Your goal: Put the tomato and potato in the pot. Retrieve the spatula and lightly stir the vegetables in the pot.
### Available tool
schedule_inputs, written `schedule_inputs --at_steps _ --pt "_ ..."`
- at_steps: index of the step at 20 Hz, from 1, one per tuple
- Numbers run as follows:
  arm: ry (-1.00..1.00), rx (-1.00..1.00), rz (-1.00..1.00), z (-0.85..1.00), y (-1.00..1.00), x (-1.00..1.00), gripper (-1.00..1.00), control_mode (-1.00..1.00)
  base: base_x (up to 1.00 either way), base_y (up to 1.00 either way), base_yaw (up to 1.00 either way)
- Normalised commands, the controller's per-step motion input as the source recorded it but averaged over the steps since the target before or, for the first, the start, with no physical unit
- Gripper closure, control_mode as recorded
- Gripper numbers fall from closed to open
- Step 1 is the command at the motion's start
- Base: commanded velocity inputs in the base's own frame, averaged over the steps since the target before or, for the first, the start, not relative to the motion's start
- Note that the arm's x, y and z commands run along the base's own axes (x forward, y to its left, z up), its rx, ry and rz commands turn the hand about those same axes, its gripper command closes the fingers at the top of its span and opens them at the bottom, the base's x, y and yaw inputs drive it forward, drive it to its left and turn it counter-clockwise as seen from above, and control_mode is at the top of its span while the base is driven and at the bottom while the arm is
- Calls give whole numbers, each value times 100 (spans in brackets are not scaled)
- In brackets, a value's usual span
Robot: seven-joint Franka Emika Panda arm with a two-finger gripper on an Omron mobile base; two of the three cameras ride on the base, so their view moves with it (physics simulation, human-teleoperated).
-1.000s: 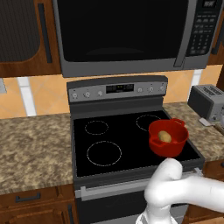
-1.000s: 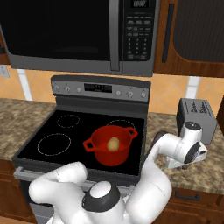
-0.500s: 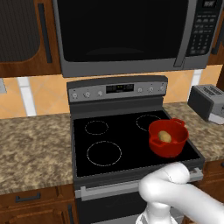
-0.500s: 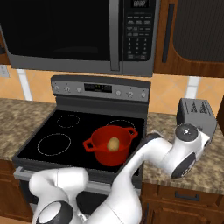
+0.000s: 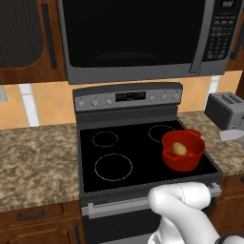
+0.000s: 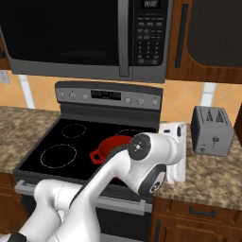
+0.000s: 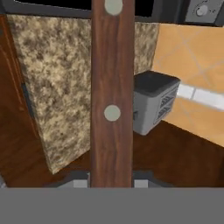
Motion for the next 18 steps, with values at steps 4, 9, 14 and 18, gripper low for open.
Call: schedule_inputs --at_steps 4,9,14,18 --pt "3 -54 8 93 60 0 100 -100 0 0 0" --pt "13 -47 2 49 88 -2 100 -100 0 0 0" --pt "30 -33 -1 31 98 0 100 -100 0 0 0" --pt "19 -22 -9 50 60 14 100 -100 0 0 0"
